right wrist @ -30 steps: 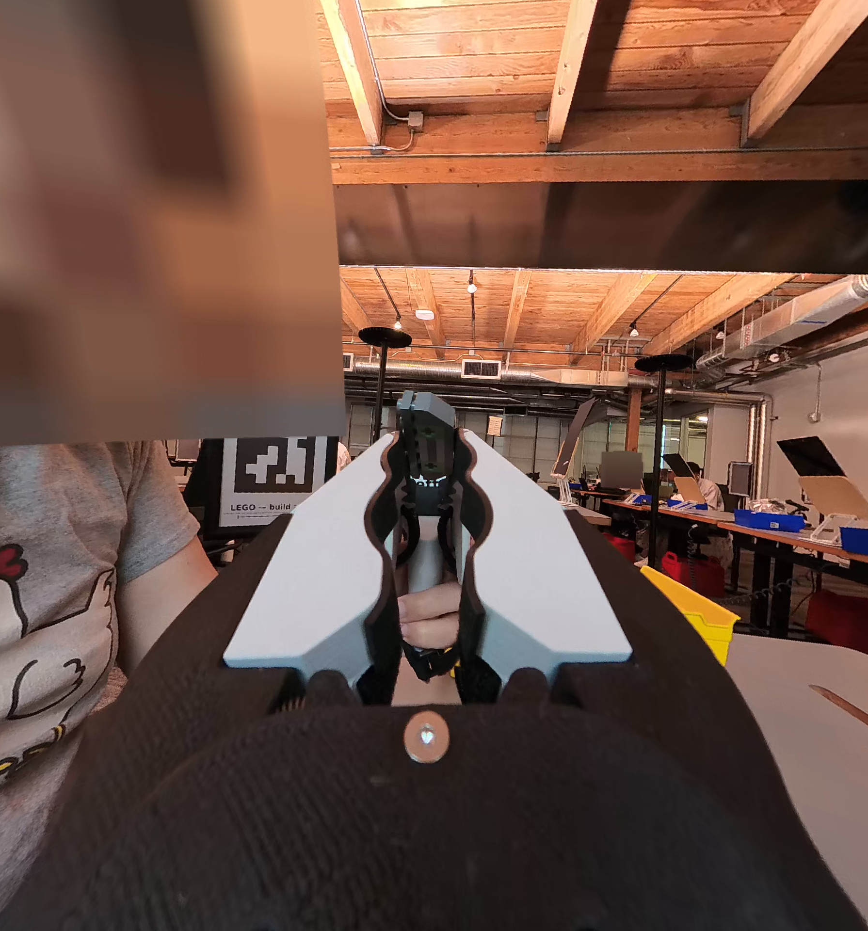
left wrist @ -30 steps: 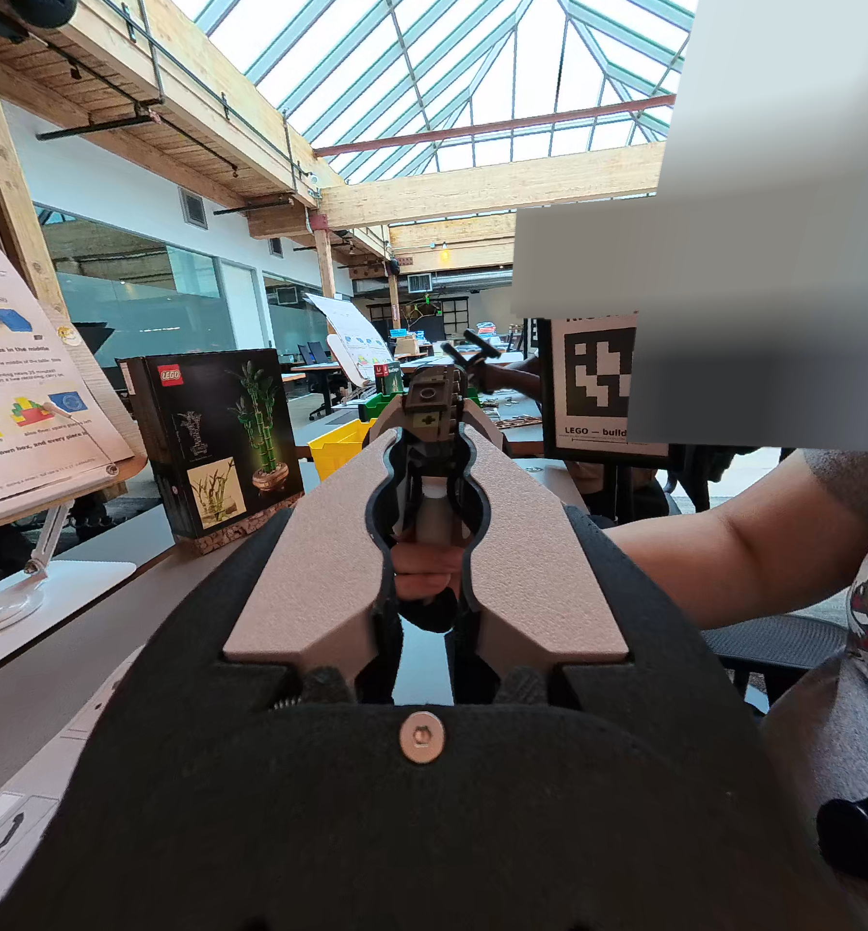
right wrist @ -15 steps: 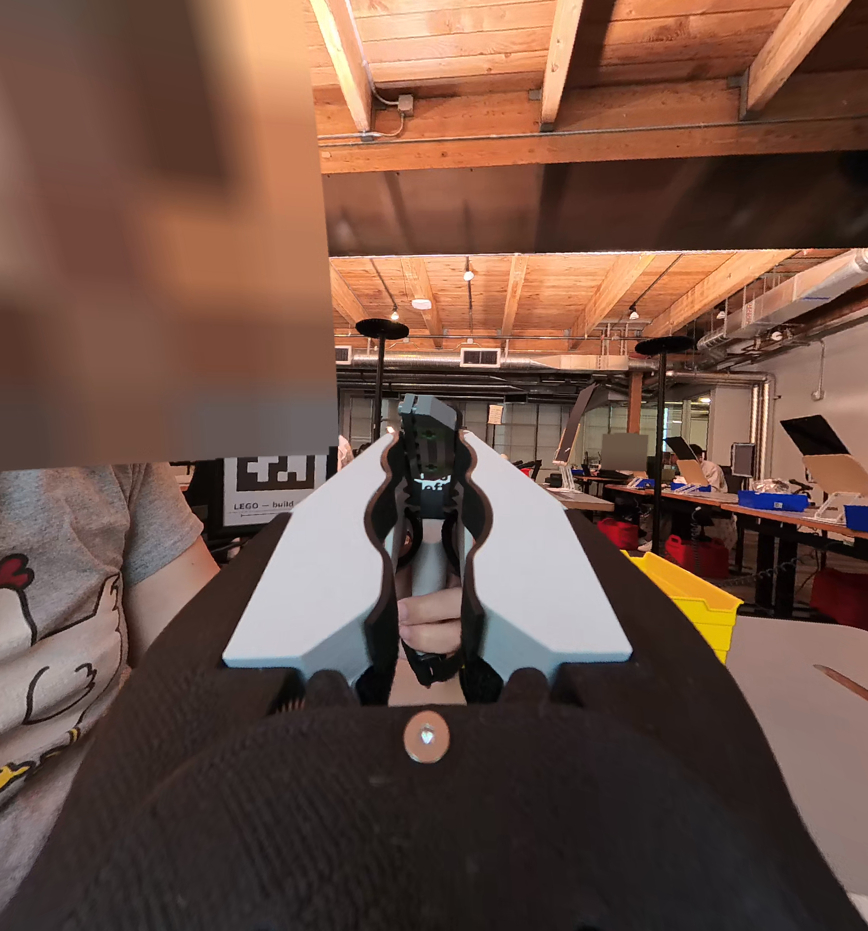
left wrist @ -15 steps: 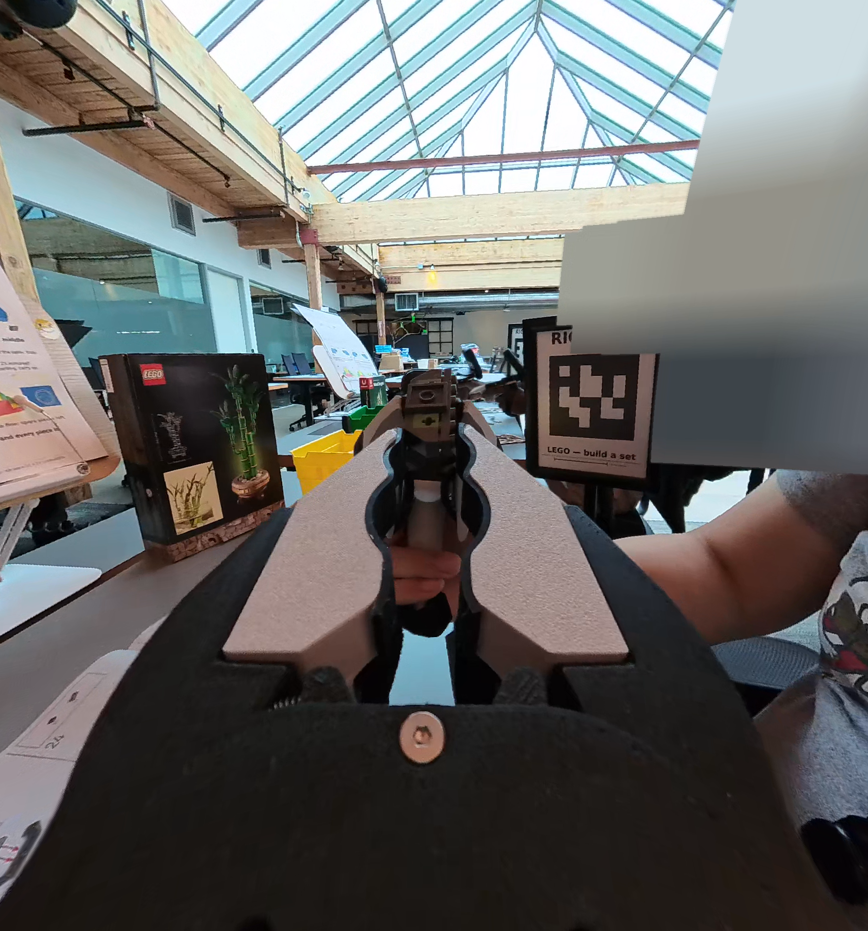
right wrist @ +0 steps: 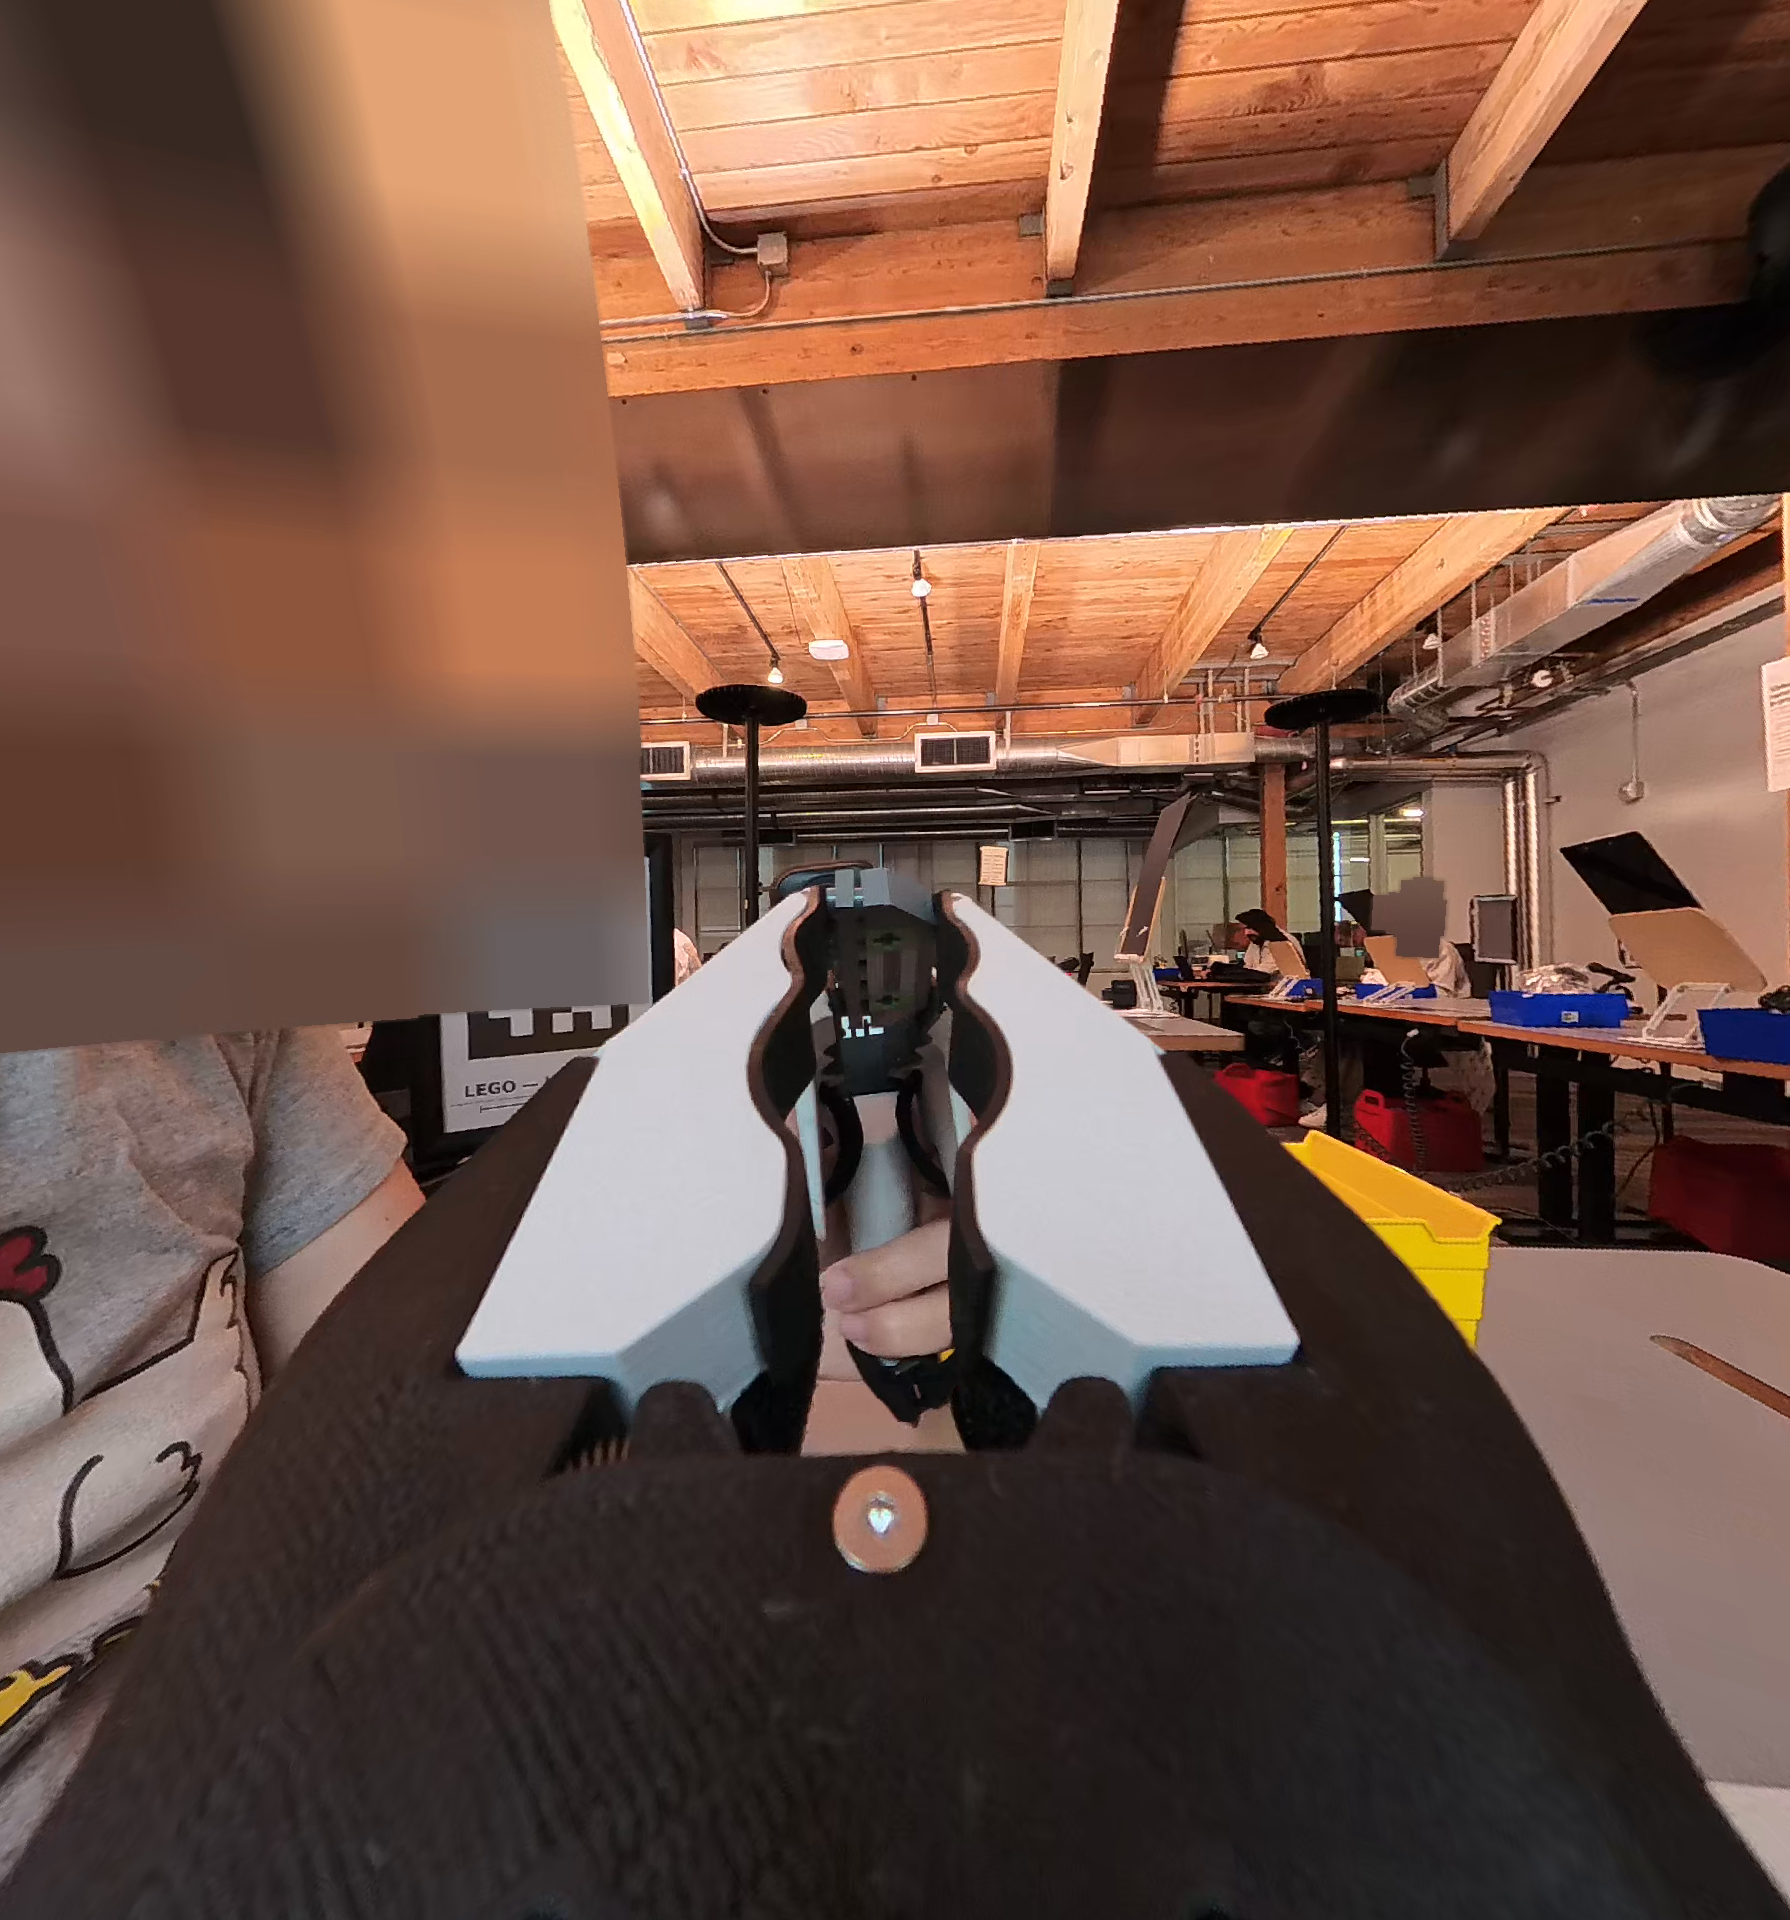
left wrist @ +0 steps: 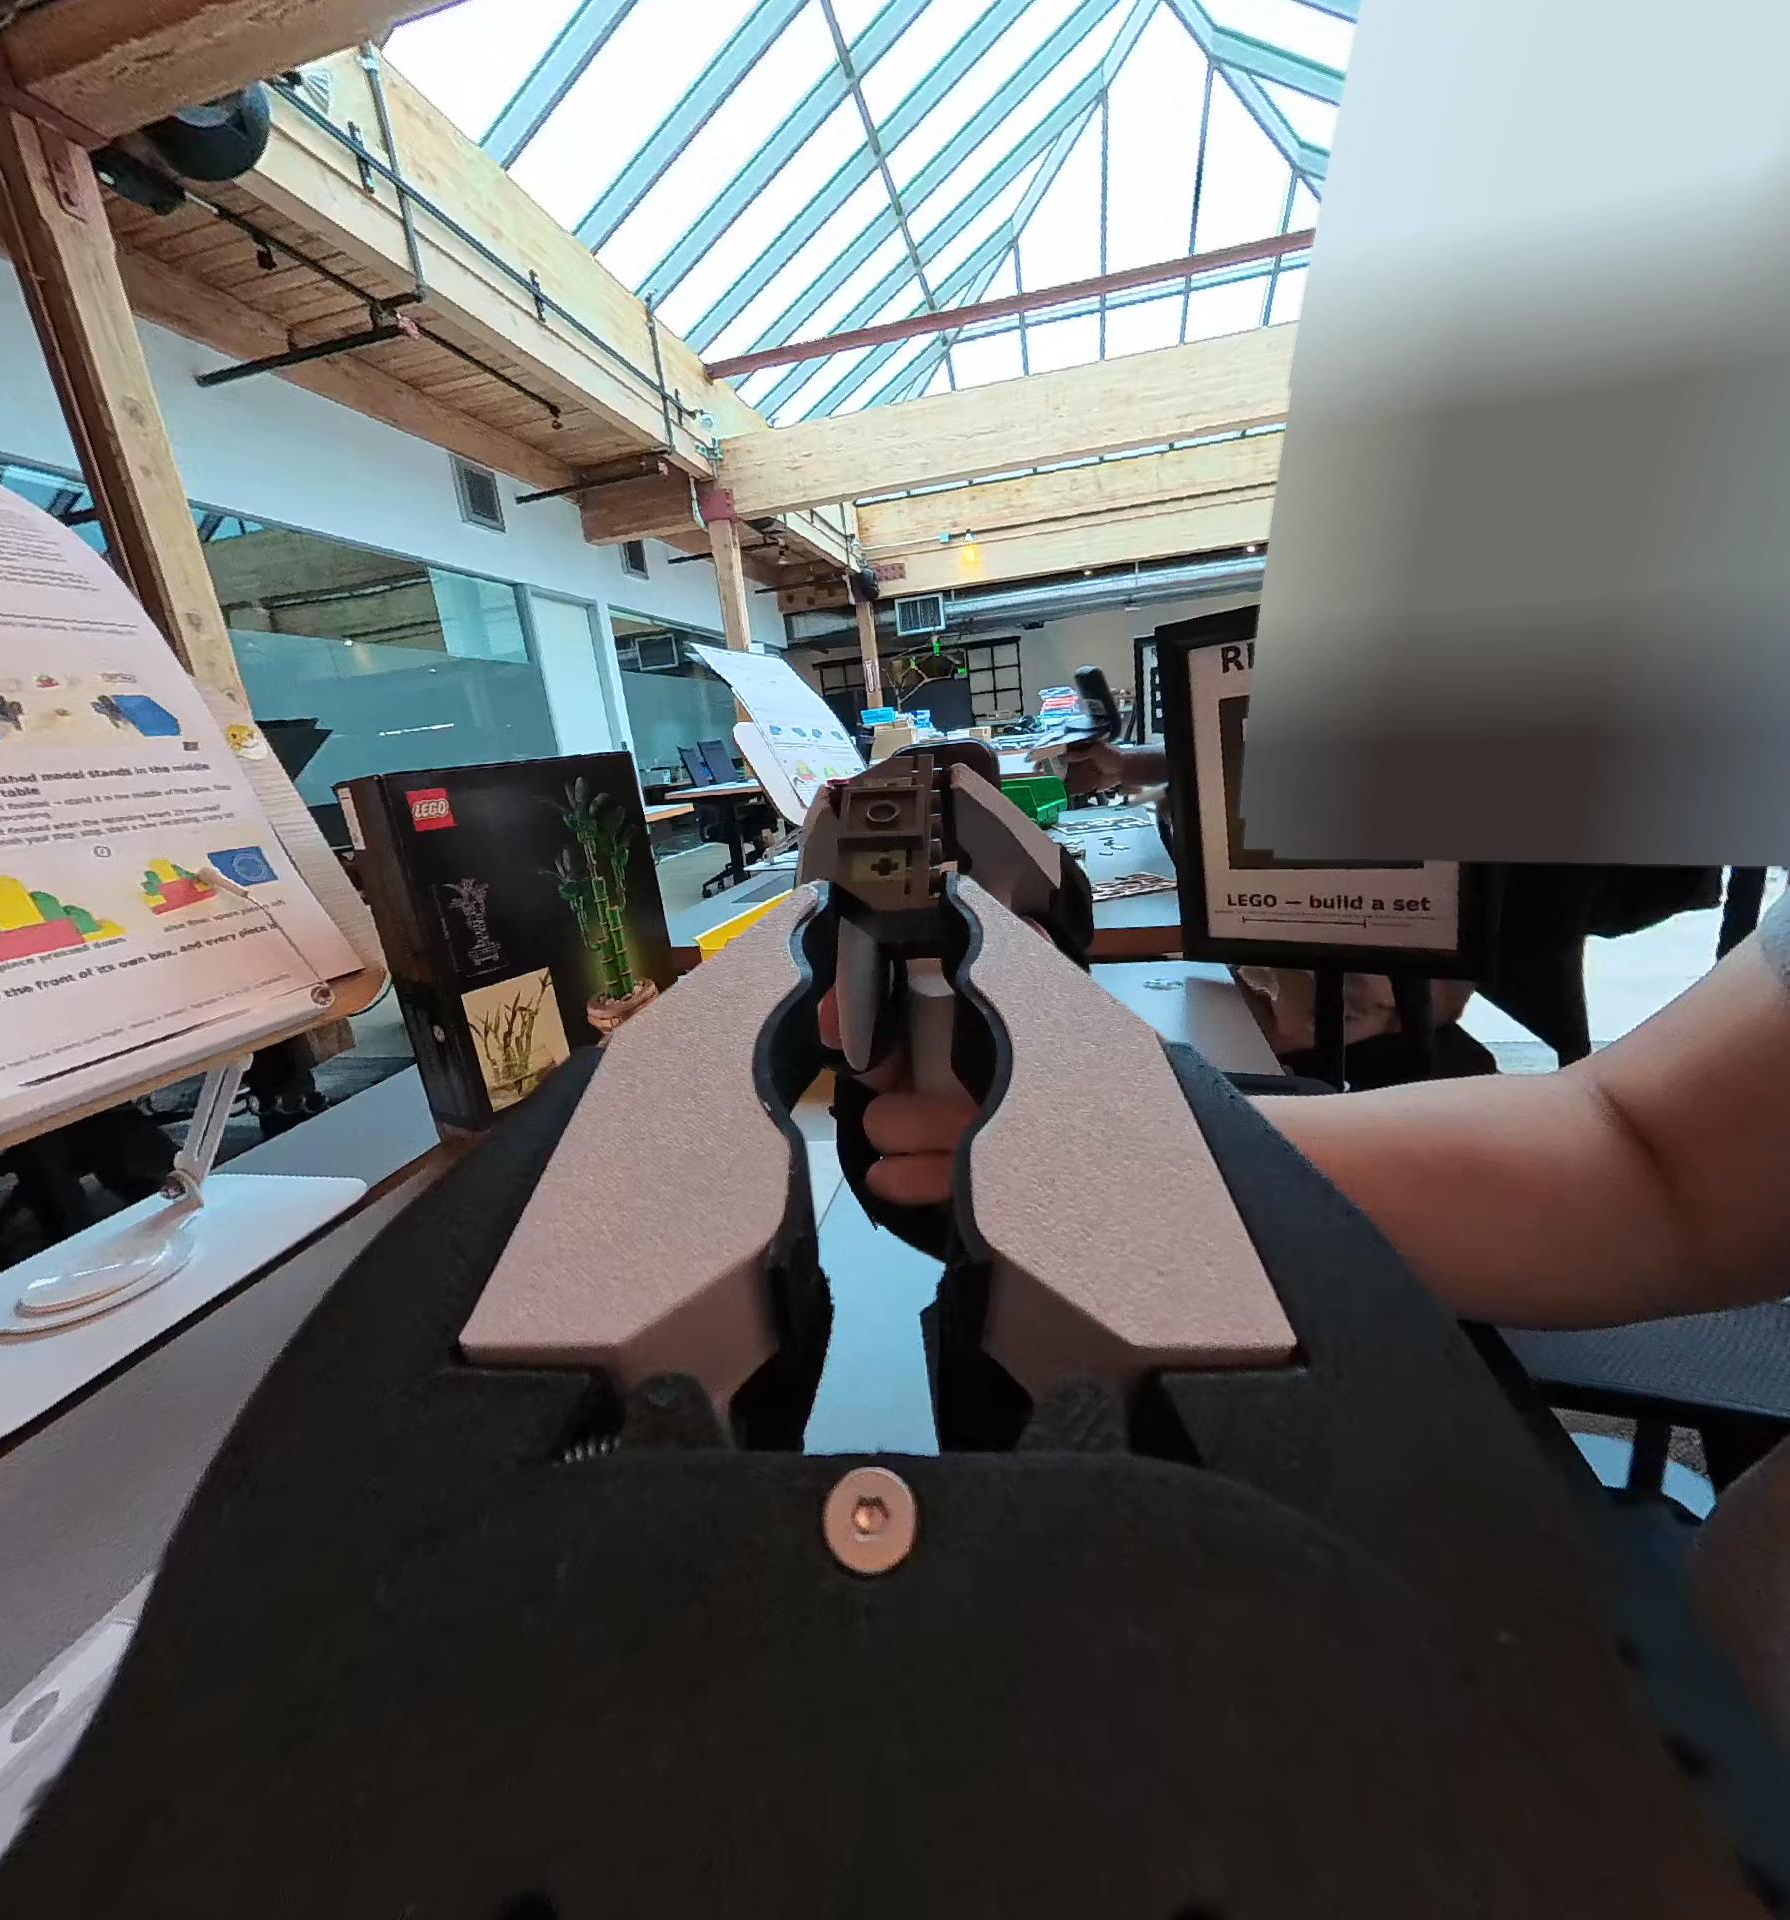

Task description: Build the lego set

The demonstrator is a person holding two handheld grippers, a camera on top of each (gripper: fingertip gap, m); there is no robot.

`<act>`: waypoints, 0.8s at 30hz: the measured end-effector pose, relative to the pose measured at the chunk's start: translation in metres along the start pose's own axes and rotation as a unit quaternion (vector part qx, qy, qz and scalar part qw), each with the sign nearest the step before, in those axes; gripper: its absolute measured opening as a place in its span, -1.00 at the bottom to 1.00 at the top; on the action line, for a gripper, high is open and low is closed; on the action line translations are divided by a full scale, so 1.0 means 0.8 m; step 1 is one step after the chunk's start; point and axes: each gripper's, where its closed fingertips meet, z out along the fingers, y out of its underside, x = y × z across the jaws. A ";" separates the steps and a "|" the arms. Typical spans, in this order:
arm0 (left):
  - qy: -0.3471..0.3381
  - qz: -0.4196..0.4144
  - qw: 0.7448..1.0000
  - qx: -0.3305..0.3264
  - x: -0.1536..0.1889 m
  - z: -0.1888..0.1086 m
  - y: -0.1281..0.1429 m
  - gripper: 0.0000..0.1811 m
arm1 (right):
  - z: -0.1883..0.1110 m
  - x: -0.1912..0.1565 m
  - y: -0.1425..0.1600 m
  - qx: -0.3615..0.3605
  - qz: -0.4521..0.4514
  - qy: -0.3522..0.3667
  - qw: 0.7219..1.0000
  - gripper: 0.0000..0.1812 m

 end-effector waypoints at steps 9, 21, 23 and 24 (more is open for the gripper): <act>0.010 0.021 1.000 0.000 0.008 0.001 -0.002 -0.81 | 0.000 -0.011 -0.001 0.002 -0.032 -0.012 0.999 -0.81; 0.013 0.042 0.999 -0.003 0.014 0.002 -0.002 -0.83 | -0.002 -0.018 -0.003 0.014 -0.040 -0.032 0.999 -0.82; 0.014 0.047 0.999 -0.005 0.015 0.002 -0.002 -0.83 | -0.002 -0.019 -0.002 0.016 -0.043 -0.035 0.998 -0.82; 0.015 0.049 0.999 -0.006 0.016 0.002 -0.002 -0.83 | -0.002 -0.020 -0.002 0.016 -0.044 -0.037 0.998 -0.82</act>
